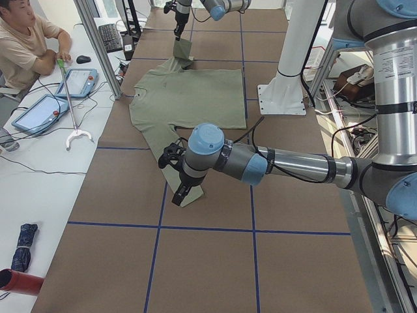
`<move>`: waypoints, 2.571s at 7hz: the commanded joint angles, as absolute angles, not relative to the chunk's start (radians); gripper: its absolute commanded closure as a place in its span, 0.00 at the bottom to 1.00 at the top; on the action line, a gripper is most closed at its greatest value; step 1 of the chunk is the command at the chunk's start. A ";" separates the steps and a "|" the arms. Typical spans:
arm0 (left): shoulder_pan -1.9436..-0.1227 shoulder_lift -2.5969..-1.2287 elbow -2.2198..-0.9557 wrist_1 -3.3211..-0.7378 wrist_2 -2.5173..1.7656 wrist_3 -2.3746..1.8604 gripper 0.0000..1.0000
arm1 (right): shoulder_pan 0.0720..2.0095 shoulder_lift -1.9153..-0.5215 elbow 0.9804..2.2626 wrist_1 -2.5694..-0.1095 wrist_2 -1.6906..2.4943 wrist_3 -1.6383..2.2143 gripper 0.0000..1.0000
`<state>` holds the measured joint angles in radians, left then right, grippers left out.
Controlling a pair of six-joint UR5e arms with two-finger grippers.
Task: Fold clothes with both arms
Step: 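Carry the grasped sleeve across the shirt body toward the left gripper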
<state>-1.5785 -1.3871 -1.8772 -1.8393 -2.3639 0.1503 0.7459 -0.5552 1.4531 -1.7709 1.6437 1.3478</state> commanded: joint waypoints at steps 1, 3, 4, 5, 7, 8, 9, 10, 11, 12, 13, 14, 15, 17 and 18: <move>-1.578 -1.384 -1.876 -1.839 -2.364 0.150 0.00 | 0.608 -0.367 1.213 -1.703 1.451 1.458 1.00; -1.578 -1.384 -1.875 -1.839 -2.364 0.149 0.00 | 0.560 -0.293 1.033 -1.573 1.404 1.508 1.00; -1.578 -1.384 -1.870 -1.839 -2.364 0.149 0.00 | 0.539 -0.252 0.987 -1.565 1.372 1.512 1.00; -1.578 -1.384 -1.868 -1.838 -2.364 0.149 0.00 | 0.526 -0.230 0.970 -1.549 1.367 1.522 1.00; -1.578 -1.385 -1.868 -1.839 -2.364 0.149 0.00 | 0.518 -0.193 0.901 -1.507 1.362 1.543 1.00; -1.577 -1.393 -1.868 -1.839 -2.352 0.149 0.00 | 0.518 -0.192 0.899 -1.506 1.368 1.555 0.68; -1.575 -1.410 -1.873 -1.839 -2.245 0.149 0.00 | 0.518 -0.186 0.890 -1.506 1.371 1.557 0.01; -1.574 -1.417 -1.873 -1.839 -2.188 0.144 0.00 | 0.522 -0.180 0.885 -1.508 1.385 1.554 0.00; -1.574 -1.420 -1.875 -1.841 -2.190 0.144 0.00 | 0.538 -0.172 0.890 -1.509 1.423 1.548 0.00; -1.572 -1.452 -1.875 -1.841 -2.195 0.147 0.00 | 0.598 -0.175 0.899 -1.517 1.539 1.502 0.00; -1.574 -1.462 -1.878 -1.920 -2.201 0.149 0.00 | 0.653 -0.204 0.949 -1.558 1.619 1.436 0.00; -1.571 -1.497 -1.823 -2.138 -2.204 0.146 0.00 | 0.716 -0.280 1.092 -1.630 1.711 1.307 0.00; -1.566 -1.540 -1.769 -2.211 -2.218 0.030 0.00 | 0.800 -0.381 1.230 -1.675 1.833 1.201 0.00; -1.485 -1.522 -1.772 -2.367 -2.365 -0.130 0.00 | 0.998 -0.696 1.493 -1.677 2.036 0.812 0.00; -1.385 -1.415 -1.750 -2.496 -2.449 -0.218 0.00 | 1.106 -0.867 1.617 -1.671 2.140 0.649 0.00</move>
<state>-1.4781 -1.5002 -1.7662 -2.3539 -2.3577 -0.1325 0.9777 -0.6657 1.4614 -1.6728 2.0128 0.8629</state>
